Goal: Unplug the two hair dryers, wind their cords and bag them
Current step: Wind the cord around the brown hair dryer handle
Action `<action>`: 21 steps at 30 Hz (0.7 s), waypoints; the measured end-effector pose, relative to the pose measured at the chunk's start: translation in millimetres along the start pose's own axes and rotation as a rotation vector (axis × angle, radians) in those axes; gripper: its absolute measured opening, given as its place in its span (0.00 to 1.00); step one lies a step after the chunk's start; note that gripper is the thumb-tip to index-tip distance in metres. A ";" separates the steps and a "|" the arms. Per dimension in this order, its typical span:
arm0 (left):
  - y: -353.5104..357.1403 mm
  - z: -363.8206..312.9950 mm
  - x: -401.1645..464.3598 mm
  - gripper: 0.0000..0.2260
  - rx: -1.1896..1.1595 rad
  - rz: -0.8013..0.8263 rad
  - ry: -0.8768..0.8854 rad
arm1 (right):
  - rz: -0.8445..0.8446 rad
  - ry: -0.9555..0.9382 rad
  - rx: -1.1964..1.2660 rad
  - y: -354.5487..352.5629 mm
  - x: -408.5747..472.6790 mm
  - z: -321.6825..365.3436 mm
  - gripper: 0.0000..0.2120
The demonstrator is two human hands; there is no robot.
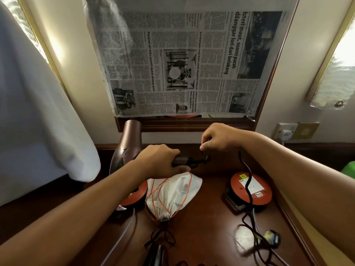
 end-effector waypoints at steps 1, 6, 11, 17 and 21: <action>1.3 1.1 2.2 0.22 -0.010 0.005 -0.019 | -0.028 -0.002 -0.008 -0.5 -0.7 1.6 0.06; 8.7 8.1 12.8 0.24 -0.034 0.027 -0.121 | -0.166 0.005 -0.025 0.3 -16.3 11.7 0.08; 9.4 14.5 17.7 0.26 -0.039 0.019 -0.193 | -0.277 0.088 0.151 16.7 -34.6 17.2 0.10; 8.2 14.1 18.6 0.27 -0.038 -0.026 -0.231 | -0.497 0.129 0.312 48.6 -45.5 19.9 0.08; 10.6 15.9 19.0 0.27 -0.036 -0.052 -0.253 | -0.584 0.184 0.501 70.2 -45.3 22.1 0.05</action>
Point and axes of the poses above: each hand's wrist, its own x-axis towards the middle knuckle, its own y-axis out of the palm, z = x × y, the point moved 2 cm from there along x, towards the middle knuckle, and after that the axes turned 2 degrees about z, right-handed, at the moved point
